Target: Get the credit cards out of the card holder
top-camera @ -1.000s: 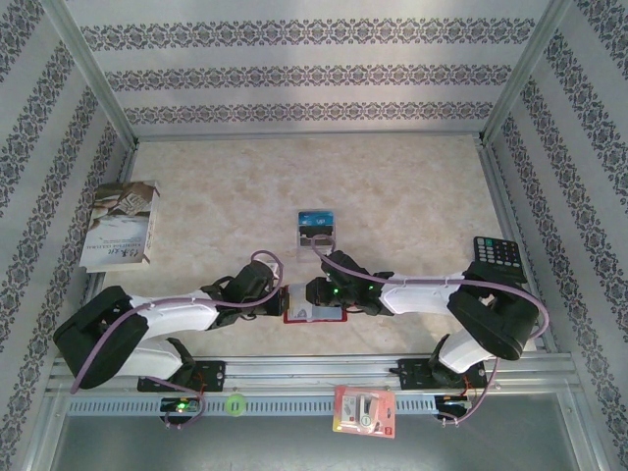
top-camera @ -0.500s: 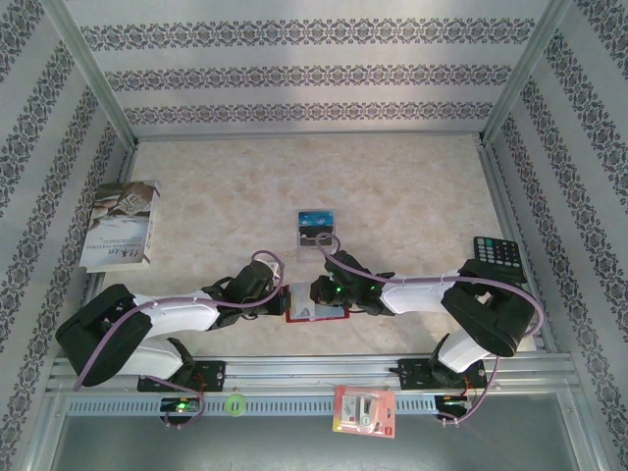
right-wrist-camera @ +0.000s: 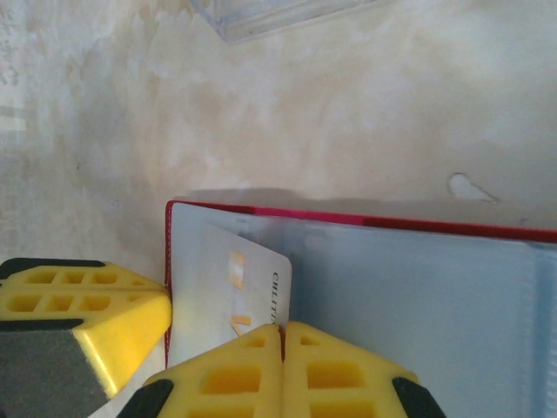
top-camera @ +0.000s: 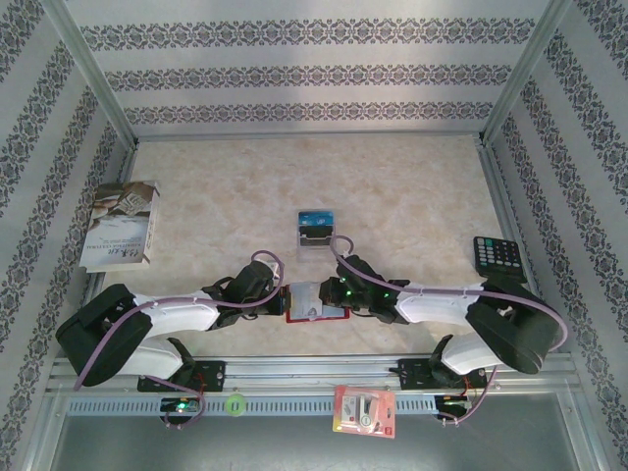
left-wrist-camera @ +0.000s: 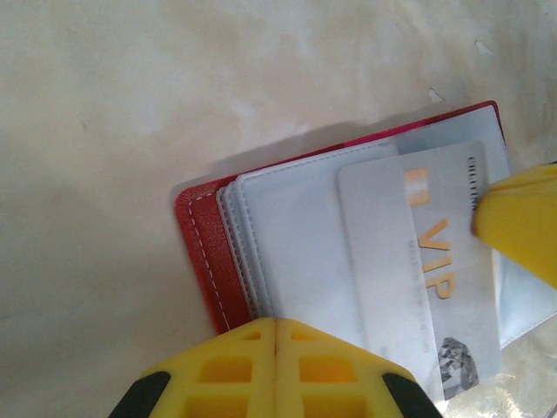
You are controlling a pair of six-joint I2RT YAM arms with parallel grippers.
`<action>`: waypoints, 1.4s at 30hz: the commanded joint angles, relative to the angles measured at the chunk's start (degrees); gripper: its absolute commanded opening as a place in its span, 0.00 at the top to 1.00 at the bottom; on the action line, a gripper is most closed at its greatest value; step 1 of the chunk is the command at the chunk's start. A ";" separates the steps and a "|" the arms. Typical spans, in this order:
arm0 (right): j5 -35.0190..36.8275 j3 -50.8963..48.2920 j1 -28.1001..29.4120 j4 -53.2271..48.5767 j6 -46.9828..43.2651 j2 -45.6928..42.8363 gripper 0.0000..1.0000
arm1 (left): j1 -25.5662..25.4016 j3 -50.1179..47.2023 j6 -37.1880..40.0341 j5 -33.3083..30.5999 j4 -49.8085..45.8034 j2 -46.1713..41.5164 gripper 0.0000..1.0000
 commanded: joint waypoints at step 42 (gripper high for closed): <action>4.85 8.14 1.29 -21.82 -21.52 -11.48 1.00 | 1.07 5.19 3.43 2.84 -4.66 4.11 0.93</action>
